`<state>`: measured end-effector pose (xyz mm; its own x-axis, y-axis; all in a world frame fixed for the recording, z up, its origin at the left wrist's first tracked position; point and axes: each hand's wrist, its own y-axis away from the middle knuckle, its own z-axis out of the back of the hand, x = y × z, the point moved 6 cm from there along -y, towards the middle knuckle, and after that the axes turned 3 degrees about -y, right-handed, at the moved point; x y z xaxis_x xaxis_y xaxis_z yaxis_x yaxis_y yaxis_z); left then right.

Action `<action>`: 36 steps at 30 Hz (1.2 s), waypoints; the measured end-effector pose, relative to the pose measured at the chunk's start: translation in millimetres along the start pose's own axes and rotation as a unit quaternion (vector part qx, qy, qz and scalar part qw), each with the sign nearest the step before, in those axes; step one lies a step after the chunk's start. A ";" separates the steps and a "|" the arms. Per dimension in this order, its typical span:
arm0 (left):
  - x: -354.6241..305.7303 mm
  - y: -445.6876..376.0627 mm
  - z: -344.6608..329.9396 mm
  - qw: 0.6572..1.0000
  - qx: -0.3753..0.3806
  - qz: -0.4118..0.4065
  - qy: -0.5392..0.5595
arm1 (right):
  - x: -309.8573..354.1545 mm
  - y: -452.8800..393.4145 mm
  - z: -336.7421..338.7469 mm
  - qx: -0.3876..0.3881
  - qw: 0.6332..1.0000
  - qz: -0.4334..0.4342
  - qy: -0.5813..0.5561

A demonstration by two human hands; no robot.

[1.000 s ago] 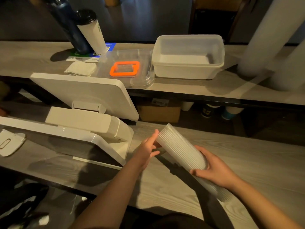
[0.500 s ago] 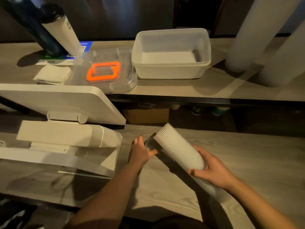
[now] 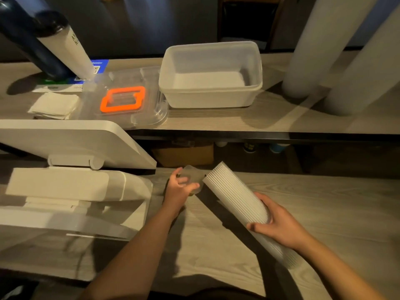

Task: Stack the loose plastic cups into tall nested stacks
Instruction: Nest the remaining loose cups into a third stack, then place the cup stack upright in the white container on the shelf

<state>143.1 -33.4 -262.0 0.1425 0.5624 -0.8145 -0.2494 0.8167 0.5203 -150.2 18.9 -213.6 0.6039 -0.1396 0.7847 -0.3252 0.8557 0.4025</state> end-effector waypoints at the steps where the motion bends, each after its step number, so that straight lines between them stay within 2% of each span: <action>1: -6.1 2.2 2.9 1.000 0.012 -0.001 0.028 | 2.0 0.5 0.1 0.002 1.000 0.002 -0.001; 4: -24.9 12.6 8.8 0.993 0.051 -0.017 0.101 | 8.4 2.0 -3.0 0.020 1.000 0.011 -0.001; 6: -35.0 19.4 13.6 0.991 0.063 -0.027 0.111 | 12.0 3.1 -6.0 0.027 0.999 0.019 0.008; 11: -48.8 37.5 18.3 0.990 0.092 -0.024 0.100 | 20.3 7.5 -14.2 0.042 0.998 0.036 0.016; 15: -50.8 55.5 14.3 0.990 0.134 -0.017 0.052 | 26.1 11.0 -19.0 0.052 0.997 0.050 0.014; 23: -56.7 90.9 6.9 0.988 0.151 -0.023 0.032 | 38.6 14.7 -25.0 0.045 0.997 0.063 -0.009; 28: -59.5 100.7 17.2 0.980 0.107 -0.033 0.162 | 60.6 13.9 -24.0 0.015 0.995 0.071 -0.066; 33: -55.8 130.2 -5.2 0.973 0.203 -0.015 0.107 | 96.3 9.5 -19.6 -0.041 0.985 0.111 -0.124; 36: -63.3 143.2 -6.0 0.967 0.203 -0.020 0.151 | 117.2 9.3 -17.6 -0.046 0.980 0.139 -0.132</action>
<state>92.6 47.1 -137.5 -0.1569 0.5170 -0.8415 0.1569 0.8542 0.4956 -69.7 19.3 -126.1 0.2878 -0.0088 0.9577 -0.3754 0.9189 0.1213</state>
